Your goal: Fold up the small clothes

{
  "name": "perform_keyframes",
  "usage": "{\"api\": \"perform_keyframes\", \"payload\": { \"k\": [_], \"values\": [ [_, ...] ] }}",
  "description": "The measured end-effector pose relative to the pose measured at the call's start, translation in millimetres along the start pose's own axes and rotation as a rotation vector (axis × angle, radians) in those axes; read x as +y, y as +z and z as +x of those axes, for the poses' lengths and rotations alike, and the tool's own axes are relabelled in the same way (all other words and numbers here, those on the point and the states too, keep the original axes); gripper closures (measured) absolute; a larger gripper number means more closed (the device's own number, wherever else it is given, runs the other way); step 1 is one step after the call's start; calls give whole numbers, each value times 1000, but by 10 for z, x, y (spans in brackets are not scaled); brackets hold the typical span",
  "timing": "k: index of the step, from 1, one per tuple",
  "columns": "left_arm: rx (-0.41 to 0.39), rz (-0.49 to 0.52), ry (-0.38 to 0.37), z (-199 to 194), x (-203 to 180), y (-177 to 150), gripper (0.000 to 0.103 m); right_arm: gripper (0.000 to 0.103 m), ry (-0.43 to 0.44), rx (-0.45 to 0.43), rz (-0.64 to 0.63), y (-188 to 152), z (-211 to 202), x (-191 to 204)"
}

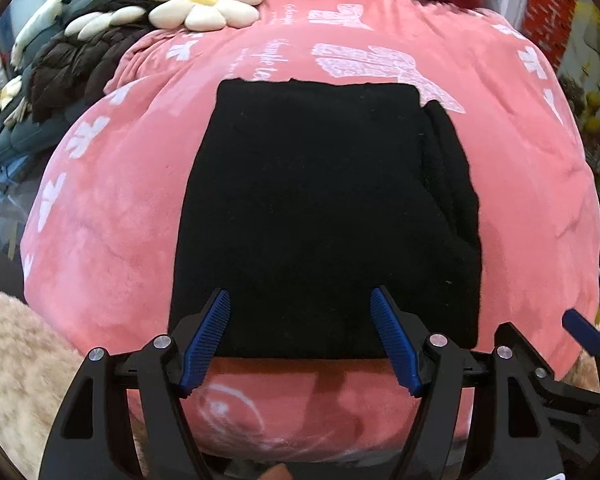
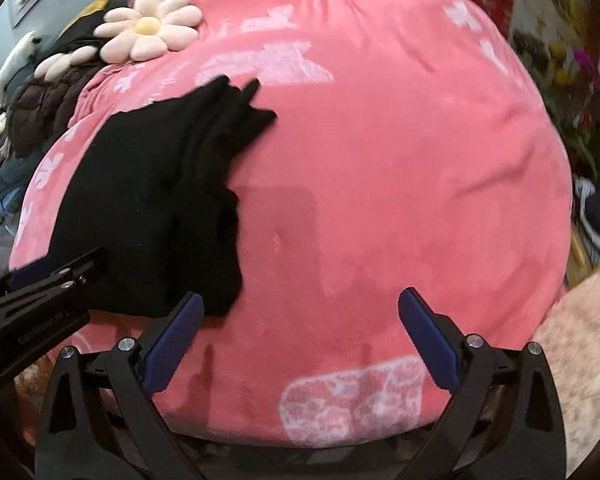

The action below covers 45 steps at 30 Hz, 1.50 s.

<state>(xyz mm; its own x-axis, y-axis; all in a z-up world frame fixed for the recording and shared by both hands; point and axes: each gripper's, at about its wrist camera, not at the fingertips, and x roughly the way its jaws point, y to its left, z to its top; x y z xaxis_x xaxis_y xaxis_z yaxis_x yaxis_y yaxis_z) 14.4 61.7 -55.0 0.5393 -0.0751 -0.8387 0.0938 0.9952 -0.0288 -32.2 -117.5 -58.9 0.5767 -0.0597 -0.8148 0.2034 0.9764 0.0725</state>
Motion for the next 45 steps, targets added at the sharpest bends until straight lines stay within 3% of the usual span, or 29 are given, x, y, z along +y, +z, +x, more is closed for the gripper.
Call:
{"api": "perform_keyframes", "payload": {
  "k": [17,22,27,30,32,33,39,45],
  "values": [
    [-19,23,27,-6,-89,-103,33,7,24,19,-23,-17,63,54],
    [-18,-11,43,-4,-31,-91,18,7,20,24,-18,-26,75,39],
    [-31,-42,42,-37,-5,-89,17,7,14,24,-28,-13,76,32],
    [-43,-49,-11,-81,-4,-98,17,7,15,15,-60,-23,54,101],
    [-85,-19,54,-143,-68,-145,17,6,1,12,-88,-42,44,164],
    [-117,-15,115,-187,-91,-168,11,6,5,8,-103,-47,35,191],
    [-99,-45,105,-156,-15,-146,10,5,-3,-4,-90,-50,6,153],
    [-75,-71,146,-132,94,-141,11,5,-6,5,-54,-36,19,73]
  ]
}}
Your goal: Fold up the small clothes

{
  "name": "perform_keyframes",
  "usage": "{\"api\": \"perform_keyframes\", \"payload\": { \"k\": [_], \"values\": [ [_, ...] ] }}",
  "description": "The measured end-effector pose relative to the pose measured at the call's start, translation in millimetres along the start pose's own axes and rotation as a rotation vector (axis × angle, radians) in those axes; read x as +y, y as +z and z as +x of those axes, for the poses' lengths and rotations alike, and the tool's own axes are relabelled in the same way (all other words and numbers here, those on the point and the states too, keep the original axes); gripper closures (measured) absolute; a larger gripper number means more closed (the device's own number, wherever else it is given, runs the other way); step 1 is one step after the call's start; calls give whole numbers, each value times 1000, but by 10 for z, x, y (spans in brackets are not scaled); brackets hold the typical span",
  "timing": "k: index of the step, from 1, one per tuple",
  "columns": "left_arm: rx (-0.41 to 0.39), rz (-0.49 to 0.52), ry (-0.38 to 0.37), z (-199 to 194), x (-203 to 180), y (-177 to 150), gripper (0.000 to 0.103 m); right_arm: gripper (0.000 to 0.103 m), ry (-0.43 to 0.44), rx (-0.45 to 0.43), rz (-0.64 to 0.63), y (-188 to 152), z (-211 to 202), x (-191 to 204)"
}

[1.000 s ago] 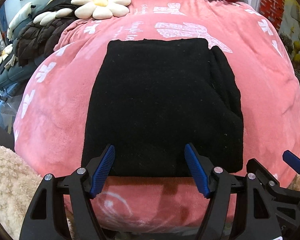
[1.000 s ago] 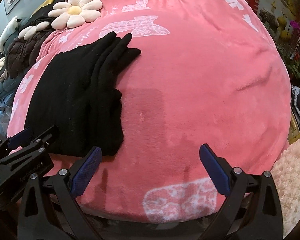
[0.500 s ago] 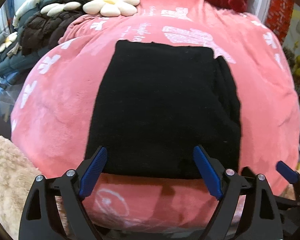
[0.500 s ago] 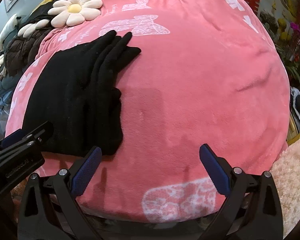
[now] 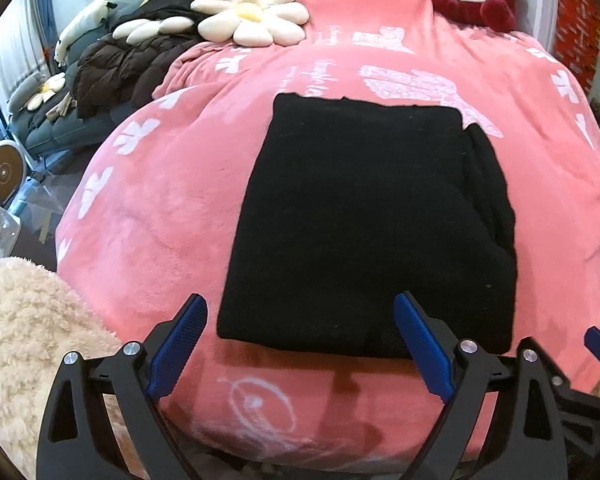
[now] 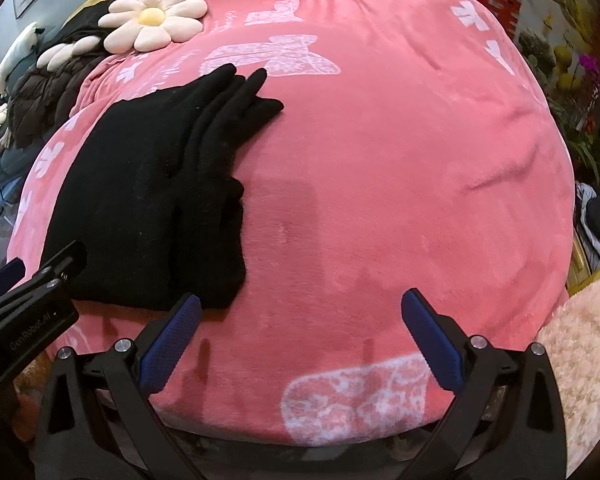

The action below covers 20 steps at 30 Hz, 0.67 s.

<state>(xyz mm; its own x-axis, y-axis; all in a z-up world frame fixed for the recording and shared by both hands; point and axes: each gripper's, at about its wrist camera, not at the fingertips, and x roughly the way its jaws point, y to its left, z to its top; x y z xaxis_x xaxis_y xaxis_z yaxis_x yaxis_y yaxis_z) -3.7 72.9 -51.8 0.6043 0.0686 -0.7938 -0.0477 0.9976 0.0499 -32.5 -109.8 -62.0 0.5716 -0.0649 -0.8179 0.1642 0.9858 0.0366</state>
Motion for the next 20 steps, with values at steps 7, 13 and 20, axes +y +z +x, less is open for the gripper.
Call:
{"api": "perform_keyframes", "payload": {
  "k": [7,13,20],
  "values": [
    [16,36,0,-10,-52,-52,12,5,0,-10,-23,-1,-18,24],
    [8,55,1,-32,-102,-69,12,5,0,-10,-24,-3,-19,29],
    [20,61,11,-16,-117,-70,13,5,-2,-11,-27,-4,-26,29]
  ]
}}
